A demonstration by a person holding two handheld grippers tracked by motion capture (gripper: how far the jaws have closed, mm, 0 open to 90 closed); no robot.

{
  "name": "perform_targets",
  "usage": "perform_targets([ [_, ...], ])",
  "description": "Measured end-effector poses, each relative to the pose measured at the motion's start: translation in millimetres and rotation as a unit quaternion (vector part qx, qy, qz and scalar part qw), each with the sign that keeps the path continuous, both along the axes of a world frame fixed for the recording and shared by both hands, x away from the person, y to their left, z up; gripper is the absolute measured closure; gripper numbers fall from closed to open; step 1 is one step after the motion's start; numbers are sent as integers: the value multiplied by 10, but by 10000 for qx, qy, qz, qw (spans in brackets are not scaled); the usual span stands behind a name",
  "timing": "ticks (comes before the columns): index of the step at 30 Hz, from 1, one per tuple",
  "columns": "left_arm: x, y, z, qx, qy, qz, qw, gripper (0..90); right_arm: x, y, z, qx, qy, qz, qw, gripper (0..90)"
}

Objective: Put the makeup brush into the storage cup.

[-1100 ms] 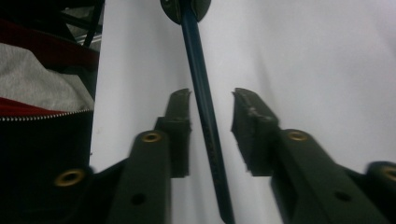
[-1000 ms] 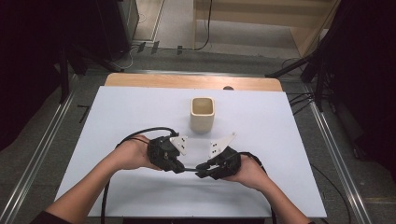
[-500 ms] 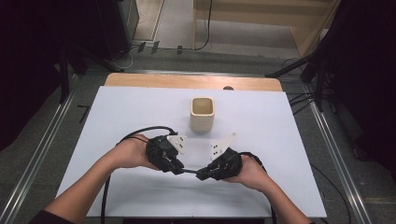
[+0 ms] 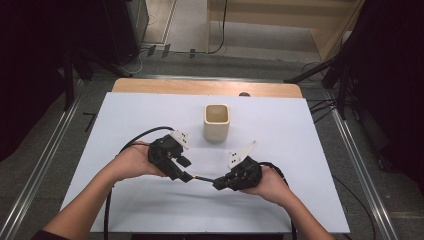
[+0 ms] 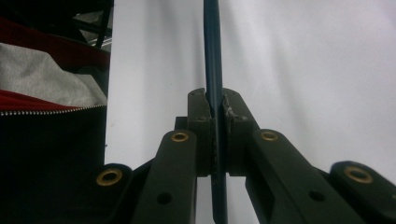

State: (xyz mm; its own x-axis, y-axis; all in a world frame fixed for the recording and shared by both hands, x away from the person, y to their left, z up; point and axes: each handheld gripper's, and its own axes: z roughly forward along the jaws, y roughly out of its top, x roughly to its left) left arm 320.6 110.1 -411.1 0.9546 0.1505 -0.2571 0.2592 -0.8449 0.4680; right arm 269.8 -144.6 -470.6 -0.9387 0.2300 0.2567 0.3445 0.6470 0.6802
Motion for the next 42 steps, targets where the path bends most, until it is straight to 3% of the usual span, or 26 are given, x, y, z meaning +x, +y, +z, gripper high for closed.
perform_targets([
  [5, 31, 67, -15, -69, 67, 248, 9996, 413, -4, -36, 1, -14, 62, -155, 9999, 846],
  [15, 76, 207, -81, -236, 163, 814, 9963, 393, -61, -150, -11, -47, 123, -532, 9985, 845],
  [19, 78, 262, -79, -353, 129, 1002, 9943, 393, -83, -187, -8, -42, 107, -710, 9974, 845],
  [23, 62, 314, -53, -556, 16, 1237, 9908, 390, -93, -201, -4, -29, 71, -885, 9960, 845],
  [26, 49, 350, -49, -698, 0, 1407, 9876, 382, -110, -218, 3, 23, 77, -1127, 9936, 845],
  [31, 6, 397, -77, -845, 45, 1656, 9826, 378, -159, -215, 13, 7, -16, -1246, 9922, 845],
  [36, -52, 415, -100, -965, -40, 1841, 9781, 378, -226, -211, 40, 60, 0, -1588, 9873, 845],
  [38, -62, 410, -104, -975, -45, 1845, 9780, 378, -230, -210, 37, 62, -9, -1625, 9867, 845],
  [41, -106, 387, -110, -949, -154, 1876, 9775, 370, -256, -220, 30, 168, 56, -1940, 9808, 845],
  [42, -116, 382, -111, -925, -197, 1850, 9782, 370, -256, -220, 30, 168, 56, -1940, 9808, 845],
])
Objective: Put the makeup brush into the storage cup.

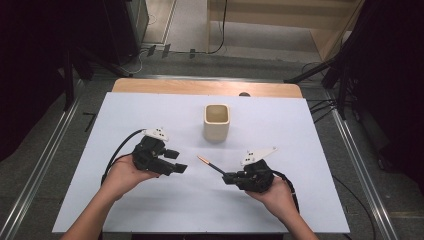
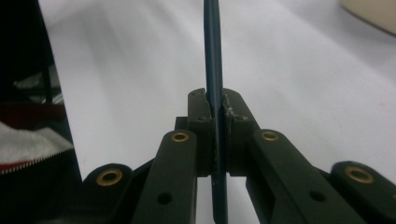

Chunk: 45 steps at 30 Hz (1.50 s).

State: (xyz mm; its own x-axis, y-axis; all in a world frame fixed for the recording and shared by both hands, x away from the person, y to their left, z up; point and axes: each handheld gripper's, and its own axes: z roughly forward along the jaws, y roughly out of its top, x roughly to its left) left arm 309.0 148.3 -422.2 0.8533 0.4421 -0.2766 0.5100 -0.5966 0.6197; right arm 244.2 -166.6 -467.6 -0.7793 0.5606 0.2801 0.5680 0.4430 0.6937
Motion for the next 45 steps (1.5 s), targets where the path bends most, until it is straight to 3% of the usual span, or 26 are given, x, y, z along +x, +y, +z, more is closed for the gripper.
perform_targets([
  [1, -13, -8, -1, 13, -27, 19, 10000, 362, -19, 3, 11, -3, -10, -182, 9998, 844],
  [7, -61, -23, -11, -50, -162, 36, 9998, 351, -108, 75, 41, 207, -163, -396, 9989, 844],
  [13, -129, -22, 10, -301, -277, 165, 9990, 327, -158, 129, 64, 447, -246, -740, 9960, 845],
  [18, -160, -60, -11, -405, -213, 268, 9986, 286, -207, 183, 48, 681, -288, -989, 9923, 844],
  [25, -187, -115, -58, -514, -94, 323, 9981, 210, -260, 256, 22, 707, -367, -1339, 9878, 844],
  [29, -187, -118, -64, -630, -45, 428, 9971, 202, -283, 277, -3, 743, -377, -1415, 9864, 844],
  [34, -212, -132, -57, -799, -13, 537, 9954, 202, -338, 302, -66, 943, -422, -1627, 9812, 844],
  [37, -226, -143, -56, -821, -33, 539, 9952, 209, -354, 310, -84, 977, -443, -1671, 9801, 844],
  [39, -242, -163, -62, -794, -72, 560, 9952, 214, -375, 323, -102, 1009, -485, -1798, 9773, 844],
  [45, -261, -215, -86, -831, 0, 600, 9947, 230, -418, 382, -159, 1022, -584, -1973, 9732, 844],
])
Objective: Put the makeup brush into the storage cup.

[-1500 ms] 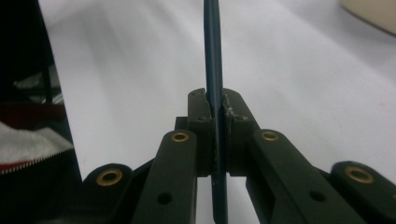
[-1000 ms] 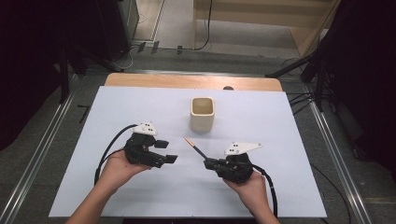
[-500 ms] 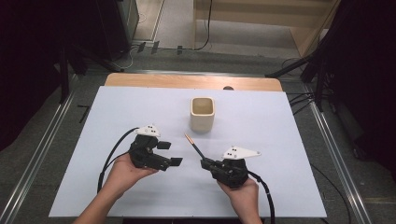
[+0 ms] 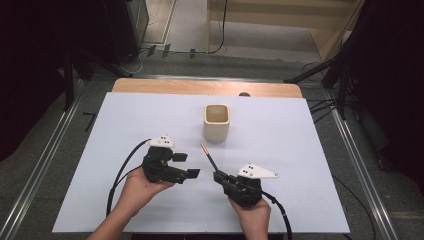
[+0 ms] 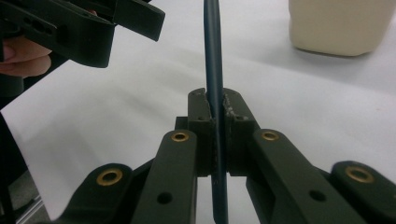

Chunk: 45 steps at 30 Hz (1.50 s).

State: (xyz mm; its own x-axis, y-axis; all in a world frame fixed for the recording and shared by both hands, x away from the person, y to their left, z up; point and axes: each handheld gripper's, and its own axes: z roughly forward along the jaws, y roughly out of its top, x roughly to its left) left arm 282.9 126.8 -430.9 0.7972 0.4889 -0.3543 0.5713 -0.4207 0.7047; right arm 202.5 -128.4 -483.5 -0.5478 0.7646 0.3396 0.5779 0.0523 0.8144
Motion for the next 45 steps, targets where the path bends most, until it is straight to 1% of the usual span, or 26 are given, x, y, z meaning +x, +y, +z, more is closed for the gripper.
perform_targets([
  [3, -12, -22, -6, 25, -16, 10, 10000, 230, -11, 18, -18, 5, 1, -39, 10000, 844],
  [6, -16, -33, -5, -37, 1, 35, 10000, 233, -19, 36, -45, 62, -9, -81, 9999, 844],
  [8, -14, -38, -3, -119, 22, 55, 9999, 236, -34, 51, -75, 133, -35, -145, 9998, 844],
  [10, -13, -40, -1, -117, 19, 59, 9999, 238, -40, 56, -85, 143, -52, -170, 9997, 844],
  [12, -14, -47, -1, -147, 21, 78, 9999, 238, -54, 79, -120, 219, -49, -234, 9995, 844],
  [15, -11, -58, -9, -251, 44, 117, 9996, 238, -63, 109, -153, 216, -55, -266, 9994, 844],
  [20, -13, -84, -13, -300, 58, 161, 9994, 243, -64, 156, -181, 213, -56, -248, 9994, 843],
  [21, -14, -87, -11, -319, 39, 182, 9993, 249, -63, 162, -181, 213, -54, -252, 9994, 843],
  [22, -14, -88, -7, -406, 54, 216, 9989, 255, -61, 165, -182, 211, -56, -251, 9994, 843],
  [23, -12, -89, -7, -451, 76, 229, 9987, 271, -60, 167, -183, 214, -62, -259, 9994, 843],
  [26, -9, -91, -7, -495, 107, 263, 9984, 288, -61, 171, -180, 234, -93, -271, 9993, 843],
  [27, -2, -95, -12, -563, 169, 294, 9978, 289, -61, 170, -180, 232, -106, -268, 9993, 843],
  [28, -2, -95, -12, -563, 169, 294, 9978, 294, -61, 171, -178, 236, -105, -268, 9993, 843],
  [31, 20, -86, -30, -811, 384, 367, 9953, 322, -61, 173, -175, 265, -108, -280, 9992, 843],
  [32, 27, -89, -40, -841, 434, 400, 9947, 326, -61, 175, -172, 266, -116, -281, 9992, 843],
  [34, 35, -97, -57, -810, 437, 424, 9949, 343, -60, 180, -166, 273, -112, -282, 9992, 843],
  [35, 46, -105, -71, -834, 510, 452, 9942, 347, -60, 183, -163, 280, -125, -280, 9991, 843],
  [36, 46, -105, -71, -834, 510, 452, 9942, 357, -59, 186, -161, 288, -137, -287, 9991, 843],
  [38, 58, -110, -82, -892, 563, 522, 9931, 374, -59, 187, -158, 284, -152, -288, 9991, 843],
  [39, 61, -116, -87, -937, 591, 587, 9921, 385, -57, 187, -158, 292, -153, -300, 9990, 843],
  [40, 68, -116, -92, -955, 616, 621, 9916, 385, -57, 187, -158, 292, -153, -300, 9990, 843],
  [43, 88, -125, -113, -1059, 697, 708, 9894, 422, -51, 190, -151, 328, -173, -318, 9988, 843],
  [44, 97, -136, -128, -1092, 757, 738, 9884, 426, -51, 191, -149, 331, -166, -315, 9988, 843],
  [45, 97, -136, -128, -1092, 757, 738, 9884, 428, -50, 192, -148, 330, -171, -317, 9988, 843],
])
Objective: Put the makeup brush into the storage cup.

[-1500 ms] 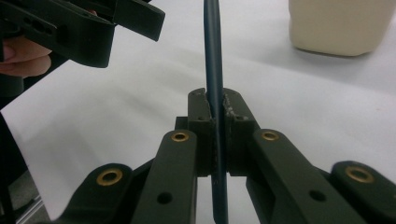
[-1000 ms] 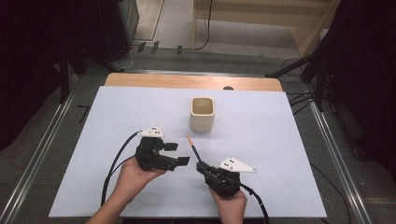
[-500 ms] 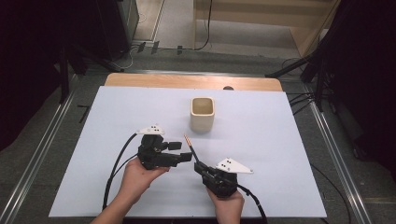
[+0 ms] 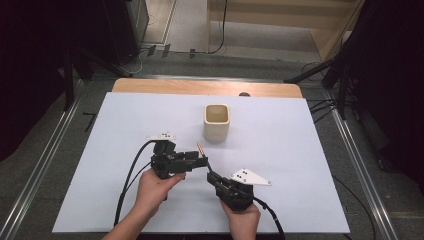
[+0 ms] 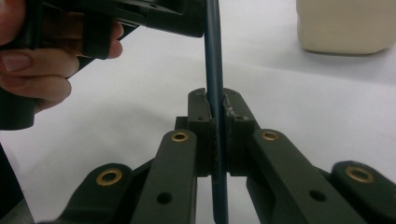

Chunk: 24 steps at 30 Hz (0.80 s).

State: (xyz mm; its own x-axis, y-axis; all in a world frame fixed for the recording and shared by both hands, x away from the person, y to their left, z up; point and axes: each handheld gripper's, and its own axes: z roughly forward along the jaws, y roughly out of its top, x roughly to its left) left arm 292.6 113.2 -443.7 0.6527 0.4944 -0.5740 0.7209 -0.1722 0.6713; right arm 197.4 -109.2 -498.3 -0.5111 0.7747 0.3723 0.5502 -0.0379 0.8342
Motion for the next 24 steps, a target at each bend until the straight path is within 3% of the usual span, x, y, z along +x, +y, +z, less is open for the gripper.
perform_targets([
  [4, -4, -36, -21, 15, 5, 18, 10000, 449, 2, 7, -3, 3, 20, 19, 10000, 842],
  [8, 9, -45, -47, -108, 130, 86, 9998, 480, -2, 16, 2, 7, -11, 15, 10000, 842],
  [17, 37, -77, -144, -395, 434, 52, 9983, 637, 0, 53, -6, 11, 7, 80, 10000, 842],
  [24, 39, -70, -151, -456, 465, 19, 9979, 759, 8, 69, -18, -4, 66, 176, 9998, 842],
])
